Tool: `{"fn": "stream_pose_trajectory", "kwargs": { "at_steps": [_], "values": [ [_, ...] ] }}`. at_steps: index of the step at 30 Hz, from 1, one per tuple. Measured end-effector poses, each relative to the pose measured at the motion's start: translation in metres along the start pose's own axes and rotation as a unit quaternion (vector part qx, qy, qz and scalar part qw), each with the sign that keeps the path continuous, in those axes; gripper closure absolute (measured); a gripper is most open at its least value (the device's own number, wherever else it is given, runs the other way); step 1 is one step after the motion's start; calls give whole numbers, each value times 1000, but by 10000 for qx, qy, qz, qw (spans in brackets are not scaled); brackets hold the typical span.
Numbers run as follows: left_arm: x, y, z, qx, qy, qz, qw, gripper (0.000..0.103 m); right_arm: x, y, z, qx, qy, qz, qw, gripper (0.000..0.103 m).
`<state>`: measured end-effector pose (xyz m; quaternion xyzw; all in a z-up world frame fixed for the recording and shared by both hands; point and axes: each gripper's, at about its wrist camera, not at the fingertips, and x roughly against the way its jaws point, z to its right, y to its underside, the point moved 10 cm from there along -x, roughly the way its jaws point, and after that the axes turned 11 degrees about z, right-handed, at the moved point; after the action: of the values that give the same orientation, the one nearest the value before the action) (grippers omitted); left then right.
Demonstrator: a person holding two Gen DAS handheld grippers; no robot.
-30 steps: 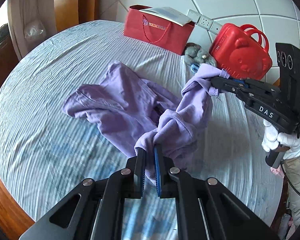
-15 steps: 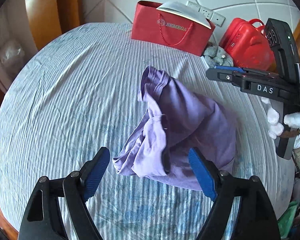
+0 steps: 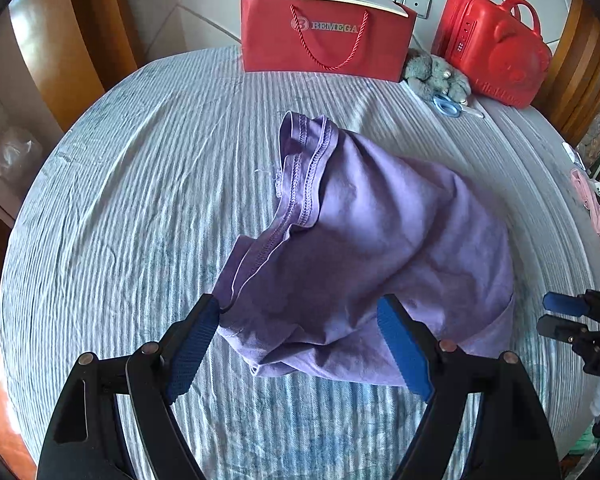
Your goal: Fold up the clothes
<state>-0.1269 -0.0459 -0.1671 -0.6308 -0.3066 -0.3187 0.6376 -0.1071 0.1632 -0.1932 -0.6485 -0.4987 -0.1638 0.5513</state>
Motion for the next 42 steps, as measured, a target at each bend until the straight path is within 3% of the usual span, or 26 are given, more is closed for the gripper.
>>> {"fn": "stream_pose_trajectory", "kwargs": {
  "at_steps": [8, 9, 11, 12, 13, 14, 19, 24, 31, 34, 36, 37, 38, 42],
  "values": [
    [-25, 19, -17, -448, 629, -343, 9964, 26, -22, 24, -20, -1020, 633, 205, 9926, 57],
    [-28, 23, -17, -478, 720, -415, 9954, 27, -25, 27, -22, -1149, 692, 205, 9907, 71],
    [-33, 31, -14, -511, 922, -573, 9928, 49, -25, 30, -23, -1125, 852, 132, 9899, 95],
    [-34, 35, -15, -529, 963, -631, 9919, 55, -25, 31, -23, -1092, 935, 89, 9896, 97],
    [-35, 38, -16, -548, 1000, -688, 9911, 64, -25, 32, -23, -1059, 1018, 47, 9891, 98],
    [-36, 42, -17, -567, 1037, -745, 9902, 65, -24, 33, -24, -1026, 1100, 5, 9886, 98],
    [-23, 36, -26, -395, 1293, -754, 9880, 65, -17, 32, -23, -988, 1240, -133, 9873, 98],
    [-7, -30, -11, -438, 1358, -7, 9898, 49, 8, -16, -16, -949, 1241, 363, 9871, 94],
    [-70, -82, 16, -527, 1136, 43, 9921, 49, -19, -69, 17, -1263, 1535, 547, 9785, 89],
    [-91, -87, 19, -557, 1142, -27, 9919, 49, -33, -75, 29, -1473, 1545, 510, 9756, 81],
    [-100, -86, 16, -552, 1163, -117, 9916, 62, -41, -77, 33, -1582, 1445, 455, 9757, 80],
    [-102, -85, 13, -489, 1188, -149, 9916, 89, -46, -79, 33, -1547, 1362, 434, 9776, 81],
    [-104, -83, 6, -385, 1152, -172, 9925, 95, -49, -81, 31, -1429, 1335, 410, 9798, 101],
    [-118, -75, -25, -223, 766, -295, 9964, 96, -56, -84, 42, -1318, 1625, 304, 9774, 100]
  ]
}}
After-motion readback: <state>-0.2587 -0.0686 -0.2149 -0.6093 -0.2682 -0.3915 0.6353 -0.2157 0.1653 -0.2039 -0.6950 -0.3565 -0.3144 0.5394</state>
